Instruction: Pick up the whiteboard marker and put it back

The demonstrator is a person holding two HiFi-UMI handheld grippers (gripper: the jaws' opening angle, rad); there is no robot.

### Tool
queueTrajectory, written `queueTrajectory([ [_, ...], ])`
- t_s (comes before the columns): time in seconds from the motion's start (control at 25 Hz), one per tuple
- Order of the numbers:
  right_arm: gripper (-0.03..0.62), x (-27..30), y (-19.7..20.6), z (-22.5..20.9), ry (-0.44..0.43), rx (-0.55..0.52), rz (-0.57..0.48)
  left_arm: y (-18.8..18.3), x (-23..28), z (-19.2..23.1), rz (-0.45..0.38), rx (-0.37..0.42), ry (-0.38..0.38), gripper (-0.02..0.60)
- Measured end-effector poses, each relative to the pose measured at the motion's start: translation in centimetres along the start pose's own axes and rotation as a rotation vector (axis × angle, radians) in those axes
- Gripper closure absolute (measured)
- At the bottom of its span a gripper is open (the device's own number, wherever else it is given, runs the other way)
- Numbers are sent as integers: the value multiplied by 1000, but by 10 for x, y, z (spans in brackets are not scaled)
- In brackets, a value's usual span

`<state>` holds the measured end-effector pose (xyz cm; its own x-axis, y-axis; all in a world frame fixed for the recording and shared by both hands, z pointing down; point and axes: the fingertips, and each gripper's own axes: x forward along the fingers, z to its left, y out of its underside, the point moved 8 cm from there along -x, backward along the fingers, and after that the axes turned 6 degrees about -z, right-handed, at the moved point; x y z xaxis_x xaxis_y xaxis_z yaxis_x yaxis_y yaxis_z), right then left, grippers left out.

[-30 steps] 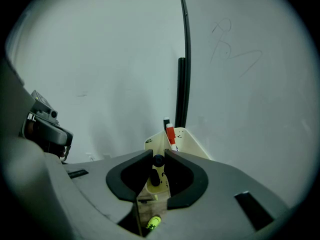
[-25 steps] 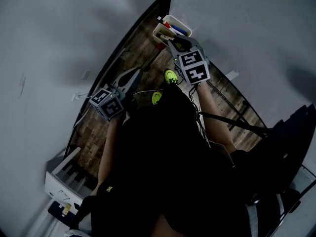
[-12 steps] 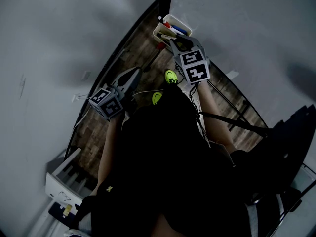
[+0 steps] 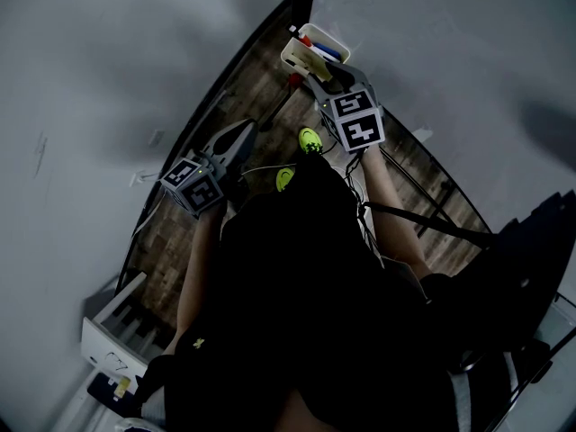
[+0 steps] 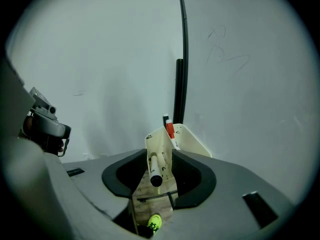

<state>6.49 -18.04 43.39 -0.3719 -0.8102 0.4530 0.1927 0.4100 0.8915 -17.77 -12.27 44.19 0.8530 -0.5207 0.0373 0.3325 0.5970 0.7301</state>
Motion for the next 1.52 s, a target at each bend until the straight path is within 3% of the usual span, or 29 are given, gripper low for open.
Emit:
queueTrajectory([
  [0.56, 450, -50, 3, 45, 31, 32, -33, 14, -27, -22, 26, 4, 69, 568],
  [0.88, 453, -79, 10, 55, 37, 39, -60, 26, -41, -39, -4, 13, 84, 568],
  [1.44, 457, -158, 51, 75, -16, 123, -77, 78, -39, -100, 53, 8, 112, 568],
  [1.52, 492, -166, 53, 79, -30, 134, -86, 82, -42, -107, 54, 16, 114, 568],
])
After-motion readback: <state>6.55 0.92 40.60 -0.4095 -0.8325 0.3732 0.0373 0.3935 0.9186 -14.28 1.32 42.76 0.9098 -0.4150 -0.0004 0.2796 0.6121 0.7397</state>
